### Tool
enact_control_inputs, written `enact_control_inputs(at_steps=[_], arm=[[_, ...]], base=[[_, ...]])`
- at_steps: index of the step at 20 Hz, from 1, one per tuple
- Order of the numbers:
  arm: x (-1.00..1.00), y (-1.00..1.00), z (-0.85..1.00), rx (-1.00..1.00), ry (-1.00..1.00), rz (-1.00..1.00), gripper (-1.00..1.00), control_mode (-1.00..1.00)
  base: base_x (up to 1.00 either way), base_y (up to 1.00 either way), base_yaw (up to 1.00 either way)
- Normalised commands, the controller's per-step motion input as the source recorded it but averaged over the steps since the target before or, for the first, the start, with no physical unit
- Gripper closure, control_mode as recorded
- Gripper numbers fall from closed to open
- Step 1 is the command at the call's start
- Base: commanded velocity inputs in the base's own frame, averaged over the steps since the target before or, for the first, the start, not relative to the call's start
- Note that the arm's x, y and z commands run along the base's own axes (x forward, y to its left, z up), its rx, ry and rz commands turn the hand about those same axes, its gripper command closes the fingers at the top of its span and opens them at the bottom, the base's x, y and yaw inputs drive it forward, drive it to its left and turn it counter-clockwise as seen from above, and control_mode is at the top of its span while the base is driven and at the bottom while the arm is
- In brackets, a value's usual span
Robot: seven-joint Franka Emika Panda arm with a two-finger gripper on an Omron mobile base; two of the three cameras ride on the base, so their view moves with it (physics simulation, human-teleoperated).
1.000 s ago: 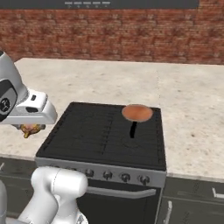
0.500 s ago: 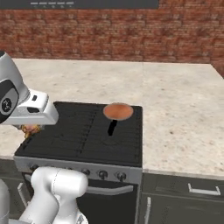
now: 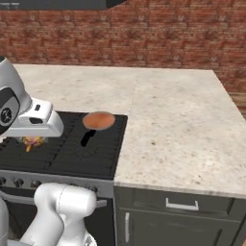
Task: Retrieve the chicken drumstick from the fridge and place it on the saucepan with marinade on the stove.
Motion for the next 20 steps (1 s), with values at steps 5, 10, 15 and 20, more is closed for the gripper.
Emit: enact_control_inputs(at_steps=[5, 10, 15, 20], arm=[[0.00, 0.00, 0.00, 0.00, 0.00, 0.00, 1.00, 1.00], [0.00, 0.00, 0.00, 0.00, 0.00, 0.00, 1.00, 1.00], [0.00, 0.00, 0.00, 0.00, 0.00, 0.00, 1.00, 1.00], [0.00, 0.00, 0.00, 0.00, 0.00, 0.00, 1.00, 1.00]], base=[[0.27, -0.20, 0.00], [0.43, -0.06, 0.03], [0.38, -0.03, 0.04], [0.49, 0.00, 0.08]])
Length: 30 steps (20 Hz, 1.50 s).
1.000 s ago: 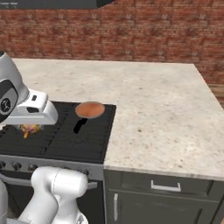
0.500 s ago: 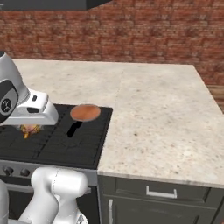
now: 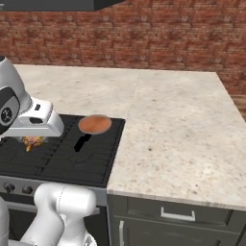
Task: Retrieve the chicken drumstick from the fridge and place it on the saucepan with marinade on the stove.
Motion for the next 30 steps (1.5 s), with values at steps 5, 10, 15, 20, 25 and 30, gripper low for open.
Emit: enact_control_inputs(at_steps=[5, 10, 15, 20, 25, 30], arm=[[0.00, 0.00, 0.00, 0.00, 0.00, 0.00, 1.00, 1.00], [0.94, 0.00, -0.02, 0.00, 0.00, 0.00, 1.00, -1.00], [1.00, 0.00, -0.15, 0.00, 0.00, 0.01, 1.00, -1.00], [1.00, 0.00, -0.27, 0.00, 0.03, 0.01, 1.00, -1.00], [0.93, 0.00, -0.34, 0.00, 0.06, 0.00, 1.00, -1.00], [0.72, 0.01, -0.21, 0.00, 0.03, 0.00, 1.00, -1.00]], base=[[0.63, 0.00, 0.04], [0.00, 0.00, 0.00], [0.00, 0.00, 0.00], [0.00, 0.00, 0.00], [0.00, 0.00, 0.00], [0.00, 0.00, 0.00]])
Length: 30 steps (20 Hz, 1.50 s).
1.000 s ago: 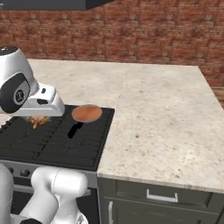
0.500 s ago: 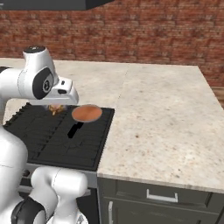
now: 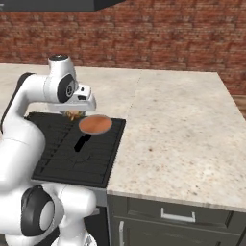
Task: Retrieve the chicken drumstick from the fridge and place it on the saucepan with marinade on the stove.
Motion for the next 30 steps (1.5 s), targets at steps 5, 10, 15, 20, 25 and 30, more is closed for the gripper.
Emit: enact_control_inputs(at_steps=[5, 10, 15, 20, 25, 30], arm=[[0.70, 0.12, -0.24, 0.00, 0.12, 0.00, 1.00, -1.00], [0.64, 0.22, -0.41, 0.00, 0.18, 0.00, 1.00, -1.00], [0.60, 0.14, -0.39, 0.00, 0.11, 0.00, 1.00, -1.00], [0.51, 0.02, -0.38, 0.00, 0.03, 0.00, 1.00, -1.00], [0.40, 0.00, -0.22, 0.00, 0.00, 0.00, 1.00, -1.00], [0.26, 0.01, -0.39, 0.00, 0.00, 0.00, 1.00, -1.00]], base=[[0.00, 0.00, 0.00], [0.00, 0.00, 0.00], [0.00, 0.00, 0.00], [0.00, 0.00, 0.00], [0.00, 0.00, 0.00], [0.00, 0.00, 0.00]])
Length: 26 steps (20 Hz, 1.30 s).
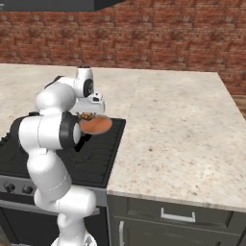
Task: Retrieve the chicken drumstick from the fridge and place it on the saucepan with marinade on the stove.
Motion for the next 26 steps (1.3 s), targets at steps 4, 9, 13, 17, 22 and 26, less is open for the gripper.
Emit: enact_control_inputs(at_steps=[4, 9, 13, 17, 22, 26], arm=[[0.32, 0.07, -0.43, -0.01, 0.00, 0.00, 1.00, -1.00], [0.25, 0.08, -0.41, -0.01, 0.01, 0.00, 1.00, -1.00], [0.34, 0.13, -0.42, -0.01, 0.00, 0.00, 1.00, -1.00], [0.32, 0.03, -0.33, 0.00, 0.00, 0.00, 1.00, -1.00], [0.19, 0.00, -0.24, 0.00, 0.00, 0.00, 1.00, -1.00], [0.11, 0.00, -0.18, 0.00, 0.00, 0.00, 1.00, -1.00]], base=[[0.00, 0.00, 0.00], [0.00, 0.00, 0.00], [0.00, 0.00, 0.00], [0.00, 0.00, 0.00], [0.00, 0.00, 0.00], [0.00, 0.00, 0.00]])
